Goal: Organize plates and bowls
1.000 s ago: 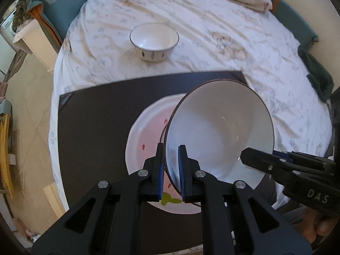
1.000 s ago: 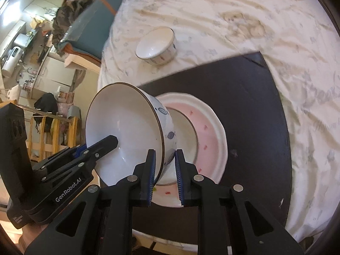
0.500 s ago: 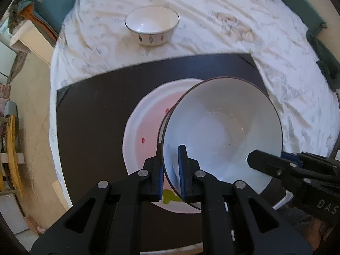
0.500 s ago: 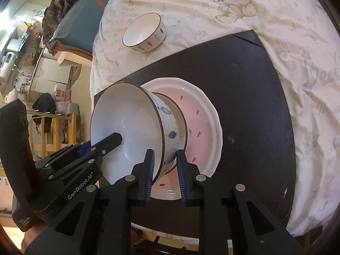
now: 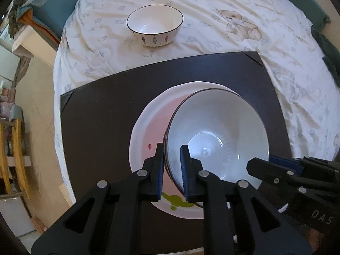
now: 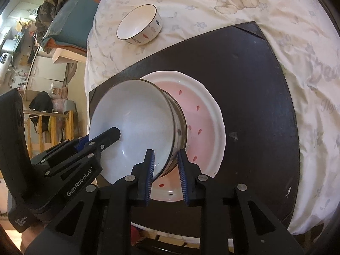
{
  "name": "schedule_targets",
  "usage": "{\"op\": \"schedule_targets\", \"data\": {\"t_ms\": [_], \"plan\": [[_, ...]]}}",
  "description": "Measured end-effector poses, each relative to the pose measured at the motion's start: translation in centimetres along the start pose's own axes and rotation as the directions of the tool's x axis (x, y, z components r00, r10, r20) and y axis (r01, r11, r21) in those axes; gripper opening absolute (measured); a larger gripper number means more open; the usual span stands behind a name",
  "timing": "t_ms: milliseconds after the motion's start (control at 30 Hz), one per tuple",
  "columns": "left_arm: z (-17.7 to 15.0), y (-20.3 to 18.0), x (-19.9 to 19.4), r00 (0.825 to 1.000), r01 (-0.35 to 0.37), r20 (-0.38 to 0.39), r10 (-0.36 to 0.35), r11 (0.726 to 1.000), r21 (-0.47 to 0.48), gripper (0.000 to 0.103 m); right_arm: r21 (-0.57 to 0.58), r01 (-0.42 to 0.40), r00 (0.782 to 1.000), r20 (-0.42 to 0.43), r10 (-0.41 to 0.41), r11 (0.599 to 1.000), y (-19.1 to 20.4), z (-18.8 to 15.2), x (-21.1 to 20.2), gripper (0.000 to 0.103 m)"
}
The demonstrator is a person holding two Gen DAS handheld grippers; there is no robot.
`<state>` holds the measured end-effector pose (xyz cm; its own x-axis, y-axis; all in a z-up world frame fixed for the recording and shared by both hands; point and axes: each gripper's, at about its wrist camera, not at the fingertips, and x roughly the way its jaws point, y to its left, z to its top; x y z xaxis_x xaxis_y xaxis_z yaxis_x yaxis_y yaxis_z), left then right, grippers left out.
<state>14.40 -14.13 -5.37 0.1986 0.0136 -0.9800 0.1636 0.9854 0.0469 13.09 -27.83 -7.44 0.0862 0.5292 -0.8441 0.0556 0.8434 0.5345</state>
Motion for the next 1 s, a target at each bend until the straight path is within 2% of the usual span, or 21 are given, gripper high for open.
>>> {"op": "schedule_targets", "data": {"t_ms": [167,267,333,400,600,800,1000], "plan": [[-0.2,-0.2,0.2,0.999,-0.032,0.014,0.032,0.999,0.029,0.013,-0.015,0.016,1.0,0.002,-0.016,1.0,0.1,0.0,0.1,0.026],[-0.1,0.7,0.0,1.0,-0.004,0.021,0.004,1.0,-0.006,0.013,-0.021,0.02,1.0,0.012,-0.019,1.0,0.2,0.0,-0.2,0.026],[-0.2,1.3,-0.3,0.998,0.029,0.055,-0.027,0.999,-0.034,0.01,-0.026,0.027,0.999,0.036,-0.026,0.999,0.2,0.0,-0.7,0.026],[-0.2,1.4,-0.7,0.996,0.029,0.088,-0.026,0.999,-0.031,0.008,-0.025,0.019,0.998,0.066,-0.018,1.0,0.1,0.1,-1.3,0.026],[-0.4,0.9,-0.5,0.996,0.027,0.088,-0.027,1.0,0.004,0.005,-0.057,0.018,0.997,0.081,-0.014,0.998,0.3,0.3,-1.3,0.025],[-0.7,1.3,-0.2,0.996,0.048,0.078,-0.046,0.999,-0.02,0.006,-0.105,0.052,0.993,0.113,-0.04,0.993,1.1,0.1,-1.6,0.025],[-1.1,1.0,-0.3,0.994,0.031,0.109,-0.031,1.0,-0.001,0.006,-0.15,0.078,0.99,0.132,-0.058,0.986,1.7,0.0,-1.6,0.025]]}}
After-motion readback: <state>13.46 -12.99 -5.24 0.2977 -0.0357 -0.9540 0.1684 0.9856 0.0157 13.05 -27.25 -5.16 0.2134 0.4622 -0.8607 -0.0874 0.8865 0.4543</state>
